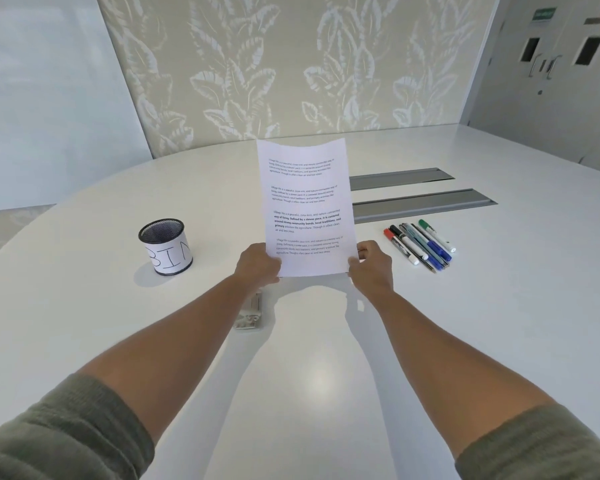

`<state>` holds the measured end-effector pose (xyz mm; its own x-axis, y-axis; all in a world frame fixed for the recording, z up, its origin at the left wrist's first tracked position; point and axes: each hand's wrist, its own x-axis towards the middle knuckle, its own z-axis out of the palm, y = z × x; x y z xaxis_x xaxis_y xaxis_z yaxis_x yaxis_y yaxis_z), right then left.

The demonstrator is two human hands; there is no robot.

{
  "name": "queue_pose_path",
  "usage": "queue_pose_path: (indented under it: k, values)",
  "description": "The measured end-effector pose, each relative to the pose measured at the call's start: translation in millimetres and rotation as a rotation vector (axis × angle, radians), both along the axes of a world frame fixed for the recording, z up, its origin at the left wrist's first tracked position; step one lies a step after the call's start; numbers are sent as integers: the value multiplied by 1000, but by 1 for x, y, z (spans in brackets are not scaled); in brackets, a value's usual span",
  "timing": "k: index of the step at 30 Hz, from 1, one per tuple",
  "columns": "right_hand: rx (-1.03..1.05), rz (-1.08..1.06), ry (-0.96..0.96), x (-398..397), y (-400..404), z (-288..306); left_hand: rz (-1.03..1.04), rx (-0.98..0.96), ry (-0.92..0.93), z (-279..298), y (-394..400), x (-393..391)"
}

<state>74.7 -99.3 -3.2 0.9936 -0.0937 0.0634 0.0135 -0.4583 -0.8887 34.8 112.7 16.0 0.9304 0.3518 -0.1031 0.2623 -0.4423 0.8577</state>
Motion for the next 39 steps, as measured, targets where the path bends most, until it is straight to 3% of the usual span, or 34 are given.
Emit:
queue_pose_path:
  k: [26, 33, 35, 39]
  values:
    - [82, -14, 129, 90, 54, -42, 161, -67, 211, -31, 57, 69]
    - [-15, 58, 108, 92, 67, -44, 193, 88, 195, -36, 73, 65]
    - [-84, 94, 102, 92, 71, -45, 165, 210, 187, -39, 78, 63]
    - [-32, 125, 140, 95, 73, -53, 35, 485, 231, -46, 85, 54]
